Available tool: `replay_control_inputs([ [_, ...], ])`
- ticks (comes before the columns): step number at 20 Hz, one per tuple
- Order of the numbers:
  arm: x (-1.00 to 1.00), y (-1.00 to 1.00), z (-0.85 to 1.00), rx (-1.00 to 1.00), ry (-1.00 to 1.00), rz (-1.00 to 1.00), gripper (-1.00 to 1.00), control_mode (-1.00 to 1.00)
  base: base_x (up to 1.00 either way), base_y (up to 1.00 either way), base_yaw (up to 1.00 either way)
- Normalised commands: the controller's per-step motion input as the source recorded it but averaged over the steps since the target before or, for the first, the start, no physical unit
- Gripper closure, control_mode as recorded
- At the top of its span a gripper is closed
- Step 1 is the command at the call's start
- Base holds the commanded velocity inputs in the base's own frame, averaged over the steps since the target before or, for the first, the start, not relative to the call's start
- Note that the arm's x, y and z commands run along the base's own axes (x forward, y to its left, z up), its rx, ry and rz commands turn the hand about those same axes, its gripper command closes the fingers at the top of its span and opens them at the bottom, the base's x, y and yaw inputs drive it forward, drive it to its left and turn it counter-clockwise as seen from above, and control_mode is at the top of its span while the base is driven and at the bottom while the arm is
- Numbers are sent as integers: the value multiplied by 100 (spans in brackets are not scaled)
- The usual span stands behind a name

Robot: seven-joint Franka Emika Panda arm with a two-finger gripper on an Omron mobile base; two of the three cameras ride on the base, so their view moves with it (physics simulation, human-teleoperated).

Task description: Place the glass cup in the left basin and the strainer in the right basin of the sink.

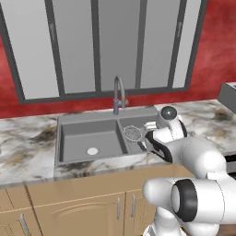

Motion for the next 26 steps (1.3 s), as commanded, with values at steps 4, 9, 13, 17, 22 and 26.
replay_control_inputs([
  [4,0,0,0,0,0,0,-100,100,-40,31,0],
  [9,0,0,0,0,0,0,-100,100,2,47,0],
  [13,0,0,0,0,0,0,-100,100,17,74,0],
  [17,0,0,0,0,0,0,-100,100,5,78,0],
  [22,0,0,0,0,0,0,-100,100,8,66,0],
  [26,0,0,0,0,0,0,-100,100,2,42,0],
])
